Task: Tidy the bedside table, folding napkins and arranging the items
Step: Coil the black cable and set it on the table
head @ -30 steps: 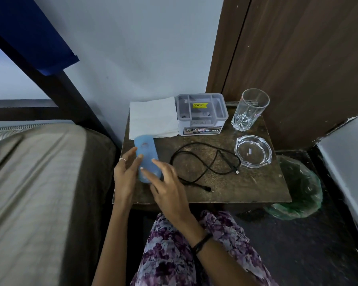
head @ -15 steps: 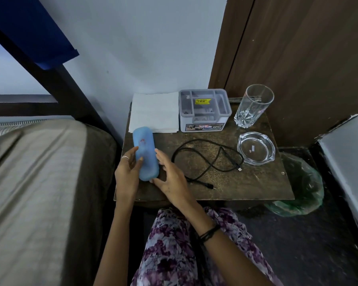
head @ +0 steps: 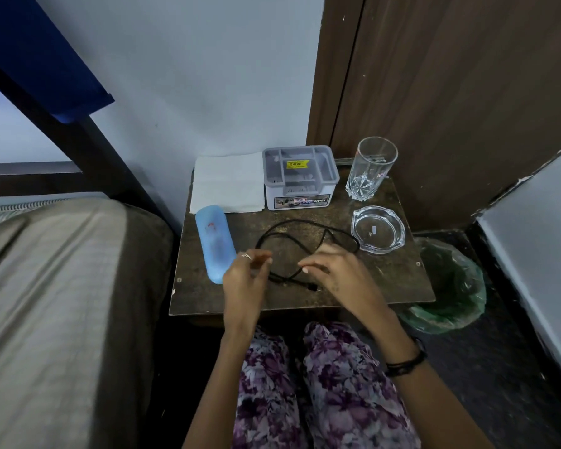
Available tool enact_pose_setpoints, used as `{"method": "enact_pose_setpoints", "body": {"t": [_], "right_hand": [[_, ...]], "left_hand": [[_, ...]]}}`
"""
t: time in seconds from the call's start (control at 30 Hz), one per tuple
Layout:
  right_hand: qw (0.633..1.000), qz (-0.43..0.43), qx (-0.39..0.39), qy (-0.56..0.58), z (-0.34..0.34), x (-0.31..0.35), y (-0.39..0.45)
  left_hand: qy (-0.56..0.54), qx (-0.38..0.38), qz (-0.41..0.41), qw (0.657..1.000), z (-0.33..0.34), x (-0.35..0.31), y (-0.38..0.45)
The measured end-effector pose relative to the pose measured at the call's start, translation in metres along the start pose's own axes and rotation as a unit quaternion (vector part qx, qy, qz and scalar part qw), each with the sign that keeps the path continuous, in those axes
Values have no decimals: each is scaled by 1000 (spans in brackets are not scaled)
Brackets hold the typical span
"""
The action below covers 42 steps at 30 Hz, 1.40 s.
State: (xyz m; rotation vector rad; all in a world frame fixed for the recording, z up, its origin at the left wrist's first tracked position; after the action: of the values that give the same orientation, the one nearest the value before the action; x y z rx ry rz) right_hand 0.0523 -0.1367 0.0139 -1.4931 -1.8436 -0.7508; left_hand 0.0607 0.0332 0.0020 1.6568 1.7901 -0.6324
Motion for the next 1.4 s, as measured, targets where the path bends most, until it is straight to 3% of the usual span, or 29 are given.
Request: {"method": "enact_pose_setpoints", "body": {"t": [0.17,0.3,0.5,0.7,0.8,0.9,0.97,1.1,1.2,1.3,1.4], "right_hand": [[996,-3,33,-84,21,2,1],[996,28,16,-82,19,-5,-2],[993,92,29,-63,24,-20,-7],[993,51,7,-103,31,-12,-9],[995,80,-8,-53,29,-13,-9],[972,172,-57,149,20,-21,-7],[953,174,-70,240,18,-17,-6],[949,165,4,267,21,-3,-9],[974,138,-28,175,-1,8,-10],[980,33,-118,155,-39,32,-7],[984,-78,-85,139,-48,61,4]], "left_hand": [[245,113,91,959,43,-7,-5],[238,132,91,958,44,-5,-2],[103,28,32,994,23,3,-13],[-12,-1,-96,995,30,18,-29],[-119,-1,-171,978,34,26,-35],[-250,3,-251,935,38,30,-42],[-336,53,-270,901,45,21,-41],[-323,101,-223,914,40,-2,-29],[-233,102,-156,955,24,-18,-16],[-116,126,-86,981,11,-35,-3],[21,125,11,992,-3,-59,5]]}}
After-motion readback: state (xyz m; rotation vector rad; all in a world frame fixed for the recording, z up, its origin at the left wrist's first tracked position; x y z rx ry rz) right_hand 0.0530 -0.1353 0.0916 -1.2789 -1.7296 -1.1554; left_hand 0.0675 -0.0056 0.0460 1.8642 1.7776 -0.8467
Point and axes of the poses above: each hand's wrist, its own y-axis towards the middle knuckle, its own z-axis out of the palm, x = y × z, the point moved 8 cm from there along y, towards the middle knuckle, and after that the axes turned 14 degrees about y, right-handed, at the moved point
